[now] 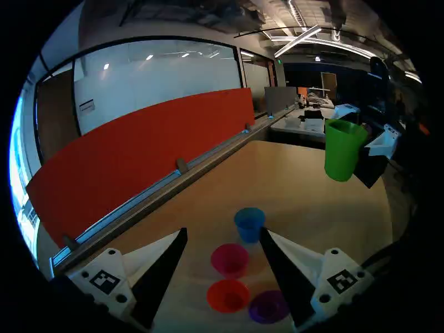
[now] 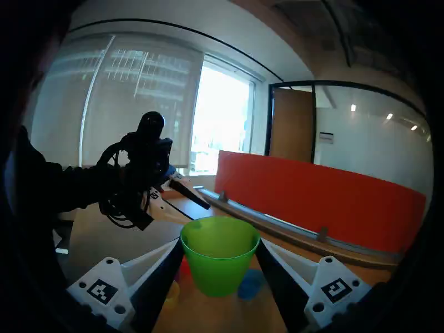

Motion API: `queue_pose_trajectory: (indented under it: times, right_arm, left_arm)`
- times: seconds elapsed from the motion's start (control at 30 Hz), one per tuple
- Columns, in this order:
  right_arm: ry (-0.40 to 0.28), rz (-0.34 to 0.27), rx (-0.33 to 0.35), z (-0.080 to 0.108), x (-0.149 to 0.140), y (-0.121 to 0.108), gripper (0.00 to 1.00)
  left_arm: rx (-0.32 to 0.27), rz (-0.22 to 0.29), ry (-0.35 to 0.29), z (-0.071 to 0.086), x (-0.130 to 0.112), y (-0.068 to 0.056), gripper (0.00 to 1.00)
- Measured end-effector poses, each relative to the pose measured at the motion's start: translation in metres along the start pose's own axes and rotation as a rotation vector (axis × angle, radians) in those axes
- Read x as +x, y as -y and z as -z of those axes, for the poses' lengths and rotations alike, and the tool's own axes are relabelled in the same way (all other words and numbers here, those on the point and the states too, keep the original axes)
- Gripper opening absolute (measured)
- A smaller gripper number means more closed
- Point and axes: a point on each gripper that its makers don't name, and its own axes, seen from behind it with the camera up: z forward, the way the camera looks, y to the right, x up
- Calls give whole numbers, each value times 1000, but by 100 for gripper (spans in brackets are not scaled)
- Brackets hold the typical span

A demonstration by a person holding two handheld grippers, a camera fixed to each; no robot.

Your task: Pour water

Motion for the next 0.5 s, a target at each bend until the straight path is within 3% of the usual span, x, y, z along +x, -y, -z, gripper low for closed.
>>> queue_pose_trajectory:
  times: [0.5]
  right_arm:
    - [17,-19,-26,13,-11,-4,92]
  left_arm:
    - [-94,-40,58,-41,-12,-11,96]
